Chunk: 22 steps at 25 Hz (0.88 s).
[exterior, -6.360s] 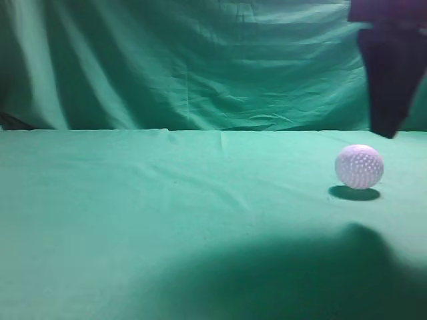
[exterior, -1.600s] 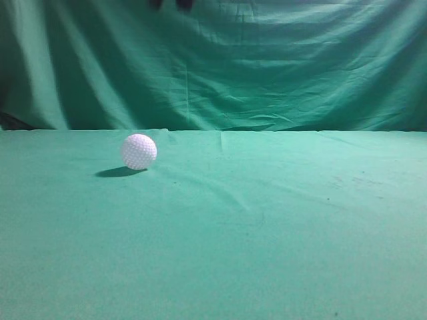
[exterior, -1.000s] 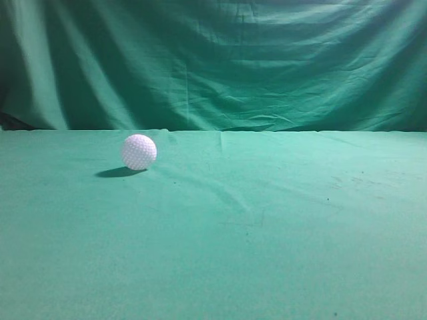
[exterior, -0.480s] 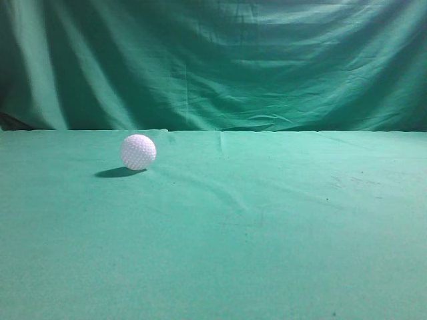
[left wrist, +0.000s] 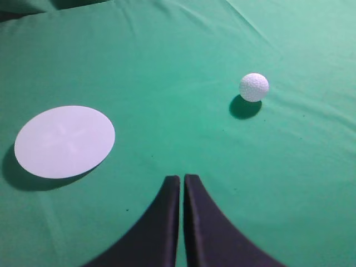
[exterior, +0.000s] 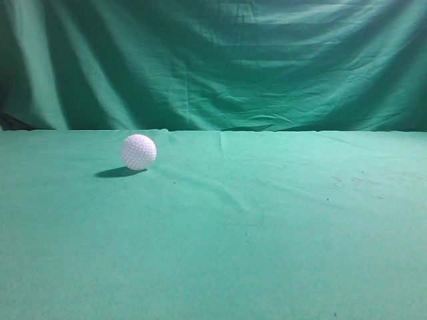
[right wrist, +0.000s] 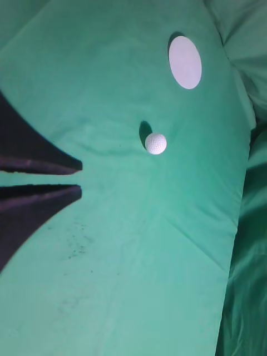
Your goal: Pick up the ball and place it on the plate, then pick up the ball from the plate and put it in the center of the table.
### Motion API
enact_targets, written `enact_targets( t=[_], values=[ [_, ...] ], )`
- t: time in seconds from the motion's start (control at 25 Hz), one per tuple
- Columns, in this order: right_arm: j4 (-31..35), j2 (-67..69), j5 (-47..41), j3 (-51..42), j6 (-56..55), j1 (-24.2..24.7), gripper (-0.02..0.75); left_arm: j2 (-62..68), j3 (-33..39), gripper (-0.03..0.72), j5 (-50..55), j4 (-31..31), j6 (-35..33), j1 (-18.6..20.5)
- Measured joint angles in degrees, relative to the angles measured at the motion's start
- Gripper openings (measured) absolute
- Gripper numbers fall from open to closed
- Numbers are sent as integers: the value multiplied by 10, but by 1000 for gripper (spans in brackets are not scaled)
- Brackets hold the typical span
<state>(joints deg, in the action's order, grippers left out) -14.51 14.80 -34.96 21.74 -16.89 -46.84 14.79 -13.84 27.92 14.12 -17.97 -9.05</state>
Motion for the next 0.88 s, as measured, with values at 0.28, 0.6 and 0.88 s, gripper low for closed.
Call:
enact_targets(
  t=[0.28, 0.6, 0.88],
  values=[
    [-11, -3, 30, -12, -54, 0, 80, 0, 6, 0, 0, 0, 0, 0],
    [-9, -3, 65, -12, -58, 0, 80, 0, 7, 0, 0, 0, 0, 0],
    [-8, -3, 63, -13, -59, 0, 80, 0, 7, 0, 0, 0, 0, 0]
  ],
)
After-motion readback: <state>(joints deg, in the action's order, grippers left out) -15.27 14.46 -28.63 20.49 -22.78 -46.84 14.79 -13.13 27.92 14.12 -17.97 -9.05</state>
